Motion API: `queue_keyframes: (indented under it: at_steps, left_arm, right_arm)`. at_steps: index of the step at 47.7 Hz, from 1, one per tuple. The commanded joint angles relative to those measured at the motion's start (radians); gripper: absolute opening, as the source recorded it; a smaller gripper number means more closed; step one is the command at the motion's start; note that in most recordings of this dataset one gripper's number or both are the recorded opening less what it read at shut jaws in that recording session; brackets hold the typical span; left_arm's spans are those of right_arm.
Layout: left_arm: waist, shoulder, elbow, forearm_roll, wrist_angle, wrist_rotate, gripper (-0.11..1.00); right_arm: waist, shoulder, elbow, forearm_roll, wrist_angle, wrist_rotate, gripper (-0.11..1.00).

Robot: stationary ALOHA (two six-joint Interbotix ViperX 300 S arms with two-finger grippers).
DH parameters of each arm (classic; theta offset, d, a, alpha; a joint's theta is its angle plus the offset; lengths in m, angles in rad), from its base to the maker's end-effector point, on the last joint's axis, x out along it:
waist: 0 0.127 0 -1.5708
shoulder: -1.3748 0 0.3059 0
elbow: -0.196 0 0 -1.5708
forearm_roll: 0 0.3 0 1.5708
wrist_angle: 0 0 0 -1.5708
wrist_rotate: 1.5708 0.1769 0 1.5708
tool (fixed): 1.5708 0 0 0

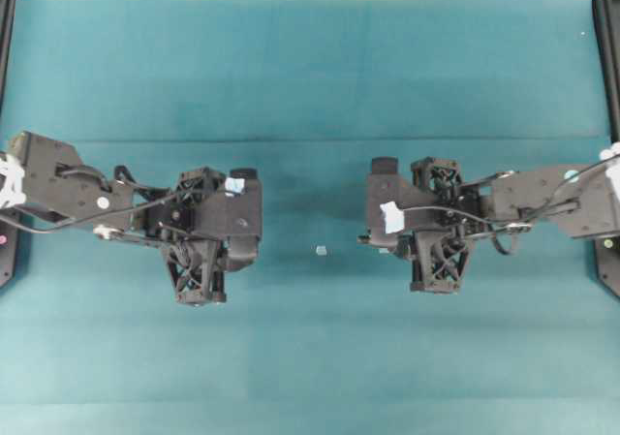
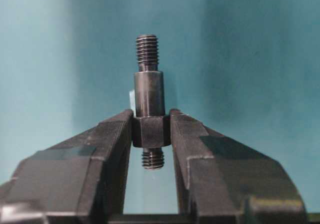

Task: Insert the washer onto the shaft with both hands.
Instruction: 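Close left gripper on washer and right gripper on shaft hex, then lift both parts and bring washer toward shaft tip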

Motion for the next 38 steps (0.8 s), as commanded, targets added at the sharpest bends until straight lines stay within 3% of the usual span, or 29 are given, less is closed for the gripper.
queue_keyframes:
  at_steps: [1,11,23,38]
  left_arm:
    - [-0.002,-0.031,-0.005,0.000,-0.048,0.002,0.35]
    - [0.002,-0.052,0.008,0.000,-0.179,0.000,0.35]
    - [0.015,-0.077,0.011,0.000,-0.258,0.000,0.35]
    - [0.038,-0.123,0.009,0.000,-0.371,0.000,0.35]
  right_arm:
    - [0.005,-0.040,-0.002,0.000,-0.034,0.006,0.00]
    - [0.011,-0.095,0.029,0.002,-0.178,0.011,0.00]
    - [0.012,-0.141,0.095,0.002,-0.330,0.055,0.00]
    - [0.009,-0.158,0.103,0.002,-0.390,0.083,0.00]
